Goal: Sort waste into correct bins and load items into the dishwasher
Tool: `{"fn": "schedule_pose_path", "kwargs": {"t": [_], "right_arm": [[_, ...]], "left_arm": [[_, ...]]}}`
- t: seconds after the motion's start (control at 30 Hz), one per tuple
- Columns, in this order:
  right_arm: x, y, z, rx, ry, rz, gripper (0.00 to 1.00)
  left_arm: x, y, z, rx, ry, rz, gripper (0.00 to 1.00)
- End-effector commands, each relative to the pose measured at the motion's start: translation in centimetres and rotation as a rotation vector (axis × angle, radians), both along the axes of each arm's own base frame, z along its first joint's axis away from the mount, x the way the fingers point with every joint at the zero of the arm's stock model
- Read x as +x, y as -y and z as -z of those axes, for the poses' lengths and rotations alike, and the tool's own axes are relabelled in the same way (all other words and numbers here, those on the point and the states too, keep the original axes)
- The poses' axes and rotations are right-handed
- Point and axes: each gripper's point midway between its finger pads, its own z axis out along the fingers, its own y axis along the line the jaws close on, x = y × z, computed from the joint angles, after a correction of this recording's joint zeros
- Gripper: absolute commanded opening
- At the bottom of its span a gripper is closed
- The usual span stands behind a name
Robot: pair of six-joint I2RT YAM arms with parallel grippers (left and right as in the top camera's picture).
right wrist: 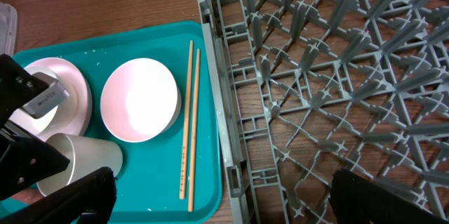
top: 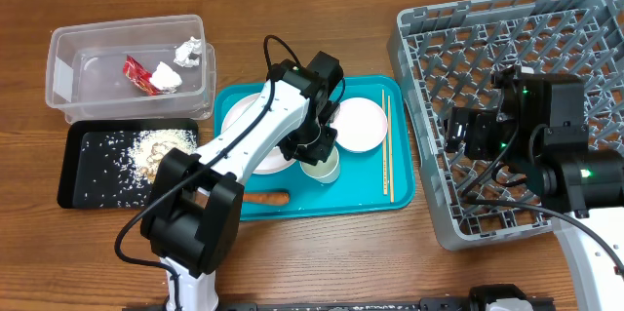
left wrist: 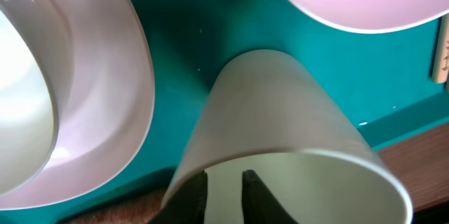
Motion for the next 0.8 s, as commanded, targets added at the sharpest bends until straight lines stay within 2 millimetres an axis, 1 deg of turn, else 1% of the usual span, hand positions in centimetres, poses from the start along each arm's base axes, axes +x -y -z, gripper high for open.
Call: {"fn": "schedule_pose_path", "kwargs": {"t": [0.0,0.07,0.13,0.2,0.23,0.33,0.37,0.4,0.5,0.77], "right_arm": [[0.3,0.1,-1.1,-0.003,0.034,0.003,1.0],[0.3,0.1,-1.1,-0.003,0.034,0.003,1.0],[0.3,0.1,-1.1,-0.003,0.033,0.003,1.0],[0.3,0.1,-1.1,-0.003,0.033,0.003,1.0],[0.3,0.1,-1.1,-0.003,0.033,0.003,1.0],[0.3,0.1,-1.1,-0.003,0.033,0.003,1.0],[0.3,0.1,-1.1,-0.003,0.033,0.003,1.0],[0.3,0.1,-1.1,-0.003,0.033,0.003,1.0],[0.3,0.1,-1.1,-0.003,0.034,0.003,1.0],[0.3,0.1,-1.2,-0.003,0.034,0.003,1.0]], "left_arm": [[0.1,0.5,-0.1,-0.022,-0.006,-0.014,0.27],[0.3,1.0,-0.7,-0.046,0.0,-0.015,0.31],[0.9,1.3,-1.6,-0.059,0.023,-0.014,0.31],[1.5,1.7,-2.8,-0.073,0.048,-0.013,0.32],[2.1,2.0,-4.1,-0.086,0.07,-0.005,0.31],[2.5,2.2,-5.9,-0.095,0.091,0.006,0.32],[2.6,2.1,-6.3,-0.092,0.097,0.005,0.36],[2.6,2.1,-6.4,-0.089,0.098,0.005,0.41],[2.5,1.7,-6.3,-0.068,0.092,0.004,0.46],[1.8,1.1,-5.6,-0.039,0.065,0.005,0.46]]}}
